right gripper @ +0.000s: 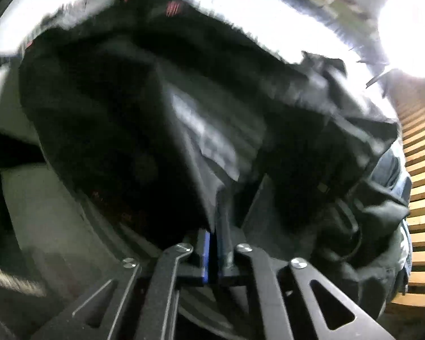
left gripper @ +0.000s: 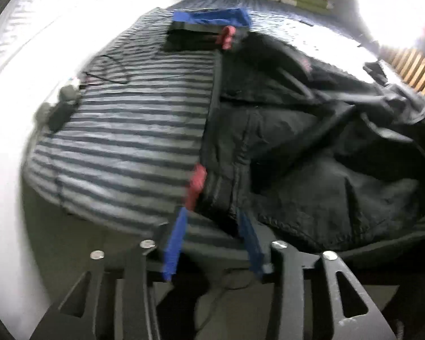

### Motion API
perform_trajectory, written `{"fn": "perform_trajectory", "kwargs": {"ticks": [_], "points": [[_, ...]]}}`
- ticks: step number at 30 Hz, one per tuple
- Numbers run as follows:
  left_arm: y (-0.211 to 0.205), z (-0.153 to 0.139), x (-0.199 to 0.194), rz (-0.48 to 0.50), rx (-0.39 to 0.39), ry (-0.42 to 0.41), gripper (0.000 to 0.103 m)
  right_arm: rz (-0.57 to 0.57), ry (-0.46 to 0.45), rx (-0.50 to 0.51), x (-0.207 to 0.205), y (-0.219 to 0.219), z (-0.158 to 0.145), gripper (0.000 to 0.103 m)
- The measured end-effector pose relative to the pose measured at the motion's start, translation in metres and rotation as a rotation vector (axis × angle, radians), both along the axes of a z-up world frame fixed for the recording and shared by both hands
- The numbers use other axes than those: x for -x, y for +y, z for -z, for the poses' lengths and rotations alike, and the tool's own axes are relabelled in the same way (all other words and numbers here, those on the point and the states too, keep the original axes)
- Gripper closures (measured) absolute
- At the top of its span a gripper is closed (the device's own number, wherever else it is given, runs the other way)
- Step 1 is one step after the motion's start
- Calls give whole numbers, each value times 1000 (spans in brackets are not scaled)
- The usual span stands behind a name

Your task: Fold large clothes

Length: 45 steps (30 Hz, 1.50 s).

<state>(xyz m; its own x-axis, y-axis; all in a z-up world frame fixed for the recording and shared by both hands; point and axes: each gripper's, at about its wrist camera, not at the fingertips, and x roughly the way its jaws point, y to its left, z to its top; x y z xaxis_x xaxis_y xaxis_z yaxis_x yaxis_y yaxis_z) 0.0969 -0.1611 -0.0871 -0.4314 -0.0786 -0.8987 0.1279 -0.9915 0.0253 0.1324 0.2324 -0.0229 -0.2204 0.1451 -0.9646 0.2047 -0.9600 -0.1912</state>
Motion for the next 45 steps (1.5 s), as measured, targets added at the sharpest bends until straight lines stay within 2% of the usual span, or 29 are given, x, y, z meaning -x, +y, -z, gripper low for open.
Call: {"fn": "perform_trajectory", "kwargs": {"ticks": [1, 4, 7, 9, 10, 12, 14, 15, 17, 21, 23, 26, 28, 32, 36, 37, 38, 40, 41, 43, 45], "points": [[-7, -8, -4, -10, -19, 23, 48, -10, -13, -5, -1, -3, 2, 92], [-23, -33, 0, -36, -65, 109, 35, -9, 32, 33, -7, -4, -21, 90], [-31, -45, 29, -30, -52, 160, 35, 9, 130, 129, 6, -8, -59, 83], [-37, -42, 56, -37, -105, 191, 35, 8, 206, 194, 27, -23, -83, 81], [-39, -37, 71, -41, -157, 200, 35, 1, 227, 220, 42, -30, -91, 81], [-46, -25, 94, -45, -202, 207, 39, -30, 265, 255, 73, -54, -108, 81], [-48, -7, 115, -39, -255, 194, 52, -61, 304, 274, 112, -80, -117, 81], [-49, 2, 121, -36, -274, 183, 55, -70, 313, 283, 135, -98, -115, 81], [-48, 24, 130, -25, -292, 160, 60, -102, 314, 320, 166, -136, -107, 81], [-44, 65, 127, 12, -306, 113, 60, -167, 236, 394, 242, -205, -47, 80], [-42, 79, 125, 25, -305, 92, 60, -190, 186, 415, 268, -234, -16, 71], [-40, 84, 123, 59, -288, 102, 61, -230, 156, 367, 287, -268, 24, 63], [-40, 84, 121, 75, -285, 106, 64, -252, 139, 313, 294, -285, 46, 61], [-43, 79, 119, 106, -305, 108, 67, -247, 169, 236, 300, -288, 71, 61], [-48, 57, 115, 130, -363, 162, 67, -166, 174, 346, 304, -270, 74, 62], [-50, 48, 115, 138, -370, 188, 67, -141, 179, 375, 304, -264, 75, 67], [-51, 43, 115, 138, -368, 202, 67, -111, 195, 389, 304, -258, 76, 78], [-54, 36, 120, 122, -360, 220, 67, -64, 212, 410, 303, -250, 76, 85], [-56, 34, 125, 110, -365, 223, 67, -32, 214, 429, 304, -245, 76, 92], [-53, 35, 137, 113, -352, 215, 67, 29, 208, 494, 307, -234, 76, 98], [-43, 42, 154, 132, -272, 174, 67, 96, 199, 576, 309, -221, 76, 98]]}}
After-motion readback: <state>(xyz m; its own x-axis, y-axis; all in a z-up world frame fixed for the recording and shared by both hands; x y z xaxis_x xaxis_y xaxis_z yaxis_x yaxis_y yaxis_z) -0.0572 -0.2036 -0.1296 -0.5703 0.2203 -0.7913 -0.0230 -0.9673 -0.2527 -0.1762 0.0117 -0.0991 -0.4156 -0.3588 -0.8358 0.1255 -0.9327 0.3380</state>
